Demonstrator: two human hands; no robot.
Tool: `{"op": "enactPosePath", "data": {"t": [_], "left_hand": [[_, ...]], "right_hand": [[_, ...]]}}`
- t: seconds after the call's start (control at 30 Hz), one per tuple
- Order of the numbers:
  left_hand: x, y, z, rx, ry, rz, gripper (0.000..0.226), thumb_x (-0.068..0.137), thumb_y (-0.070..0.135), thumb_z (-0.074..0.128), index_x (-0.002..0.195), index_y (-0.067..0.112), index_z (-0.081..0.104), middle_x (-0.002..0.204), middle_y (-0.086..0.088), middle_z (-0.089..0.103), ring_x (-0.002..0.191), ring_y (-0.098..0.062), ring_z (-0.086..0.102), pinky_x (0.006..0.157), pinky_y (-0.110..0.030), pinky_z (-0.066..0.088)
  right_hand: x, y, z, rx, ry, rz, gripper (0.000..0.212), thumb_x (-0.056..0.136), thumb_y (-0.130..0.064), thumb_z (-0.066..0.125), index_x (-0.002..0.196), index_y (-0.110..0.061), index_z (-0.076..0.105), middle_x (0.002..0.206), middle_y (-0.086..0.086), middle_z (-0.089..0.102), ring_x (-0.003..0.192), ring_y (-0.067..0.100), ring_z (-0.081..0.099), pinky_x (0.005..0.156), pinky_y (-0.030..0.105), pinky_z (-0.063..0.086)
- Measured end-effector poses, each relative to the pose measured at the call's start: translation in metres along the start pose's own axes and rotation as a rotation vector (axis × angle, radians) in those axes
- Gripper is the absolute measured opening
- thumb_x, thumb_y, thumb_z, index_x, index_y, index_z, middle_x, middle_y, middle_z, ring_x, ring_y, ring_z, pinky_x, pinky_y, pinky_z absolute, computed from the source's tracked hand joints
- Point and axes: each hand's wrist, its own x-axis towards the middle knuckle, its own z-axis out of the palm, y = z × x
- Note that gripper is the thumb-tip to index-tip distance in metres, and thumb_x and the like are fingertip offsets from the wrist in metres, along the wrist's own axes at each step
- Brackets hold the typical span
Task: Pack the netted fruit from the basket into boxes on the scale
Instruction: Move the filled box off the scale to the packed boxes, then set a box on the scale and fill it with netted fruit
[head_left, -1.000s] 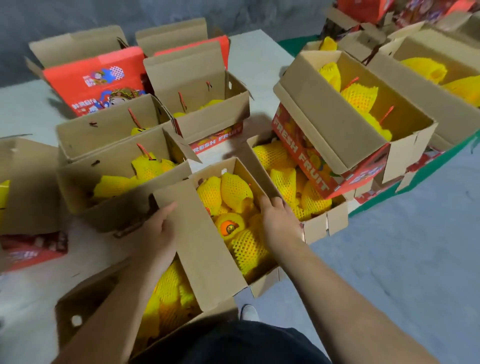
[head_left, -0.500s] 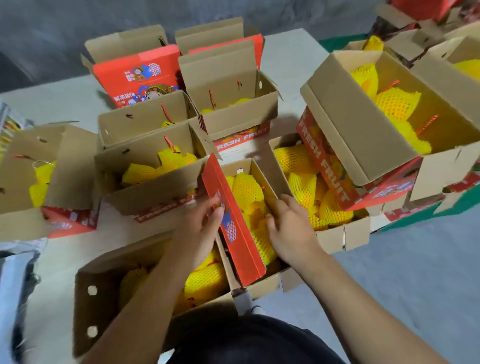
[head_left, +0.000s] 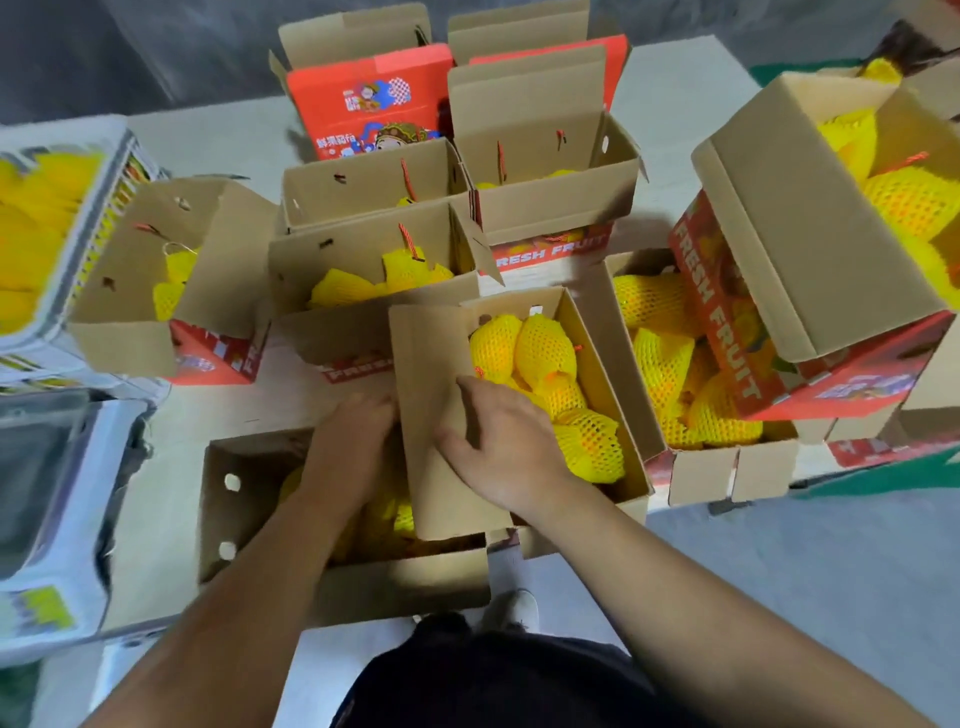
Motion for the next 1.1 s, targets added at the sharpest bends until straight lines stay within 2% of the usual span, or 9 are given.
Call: {"op": "enactPosePath", "data": {"t": [0.13, 0.27, 0.4, 0.6, 0.7, 0.83, 0.93, 1.03, 1.1], "left_hand": [[-0.004, -0.033, -0.012, -0.027, 0.127, 0.061, 0.026, 0.103, 0.02, 0.062, 0.124, 0.027, 0.074, 0.123, 0.001, 0.074, 0.116, -0.025, 0.066, 0.107, -0.048, 0.05], [0.001, -0.09, -0.024, -0.01, 0.193, -0.195, 0.024, 0.103, 0.025, 0.063, 0.123, 0.016, 0.074, 0.109, -0.015, 0.075, 0.105, -0.041, 0.065, 0.09, -0.047, 0.04], [0.013, -0.142, -0.038, 0.02, 0.135, -0.343, 0.027, 0.107, 0.025, 0.057, 0.127, 0.013, 0.072, 0.117, -0.023, 0.072, 0.111, -0.046, 0.063, 0.094, -0.051, 0.043], [0.02, -0.123, -0.037, 0.06, 0.024, 0.06, 0.03, 0.104, 0.035, 0.052, 0.117, 0.022, 0.077, 0.117, -0.008, 0.075, 0.109, -0.038, 0.065, 0.092, -0.046, 0.045], [0.017, -0.11, -0.033, -0.006, -0.019, 0.254, 0.027, 0.103, 0.042, 0.056, 0.119, 0.031, 0.075, 0.12, 0.007, 0.074, 0.115, -0.028, 0.062, 0.097, -0.039, 0.037], [-0.004, -0.152, -0.057, -0.026, 0.12, 0.24, 0.033, 0.096, 0.037, 0.071, 0.127, 0.026, 0.071, 0.128, 0.003, 0.07, 0.118, -0.029, 0.062, 0.098, -0.042, 0.042], [-0.038, -0.236, -0.075, 0.055, 0.312, -0.06, 0.034, 0.093, 0.031, 0.071, 0.12, 0.012, 0.064, 0.113, -0.016, 0.066, 0.101, -0.041, 0.063, 0.081, -0.048, 0.051], [-0.08, -0.275, -0.063, -0.286, 0.114, -0.347, 0.021, 0.099, 0.014, 0.068, 0.115, 0.001, 0.063, 0.102, -0.023, 0.061, 0.098, -0.045, 0.066, 0.07, -0.034, 0.048], [-0.089, -0.276, -0.053, -0.588, -0.024, -0.599, 0.027, 0.108, 0.023, 0.055, 0.116, 0.0, 0.065, 0.084, -0.015, 0.058, 0.089, -0.04, 0.066, 0.063, -0.033, 0.039]], "right_hand": [[0.0, 0.0, 0.002, -0.08, -0.045, 0.041, 0.065, 0.098, -0.059, 0.05, 0.155, -0.032, 0.034, 0.146, 0.005, 0.056, 0.137, 0.031, 0.045, 0.113, 0.044, 0.035], [0.0, -0.01, 0.011, -0.207, -0.042, 0.088, 0.06, 0.098, -0.051, 0.052, 0.154, -0.039, 0.033, 0.144, 0.006, 0.053, 0.134, 0.034, 0.044, 0.111, 0.046, 0.032], [0.003, -0.019, 0.03, -0.541, -0.076, 0.139, 0.048, 0.1, -0.025, 0.048, 0.148, -0.031, 0.05, 0.15, 0.004, 0.035, 0.142, 0.03, 0.031, 0.118, 0.045, 0.023], [0.006, -0.048, 0.051, -0.563, 0.033, 0.285, 0.046, 0.099, -0.015, 0.047, 0.143, -0.031, 0.043, 0.173, 0.013, -0.009, 0.157, 0.038, -0.019, 0.123, 0.054, -0.014], [-0.002, -0.083, 0.08, -0.311, 0.156, 0.239, 0.044, 0.101, -0.03, 0.045, 0.145, -0.032, 0.043, 0.166, 0.011, 0.023, 0.154, 0.036, 0.015, 0.122, 0.052, 0.011], [-0.024, -0.124, 0.116, 0.553, 0.154, 0.436, 0.035, 0.107, -0.03, 0.045, 0.141, -0.025, 0.053, 0.136, 0.006, 0.064, 0.122, 0.023, 0.06, 0.096, 0.035, 0.047], [-0.038, -0.133, 0.135, 0.701, 0.15, 0.447, 0.04, 0.101, -0.035, 0.062, 0.14, -0.038, 0.052, 0.129, -0.007, 0.068, 0.115, 0.013, 0.064, 0.1, 0.037, 0.051], [-0.038, -0.141, 0.149, 0.677, 0.16, 0.453, 0.061, 0.094, -0.004, 0.055, 0.142, -0.042, 0.051, 0.125, -0.008, 0.069, 0.111, 0.015, 0.065, 0.088, 0.035, 0.056], [-0.038, -0.147, 0.148, 0.765, 0.18, 0.514, 0.06, 0.095, 0.004, 0.048, 0.136, -0.039, 0.059, 0.12, -0.004, 0.073, 0.106, 0.018, 0.069, 0.08, 0.035, 0.06]]}}
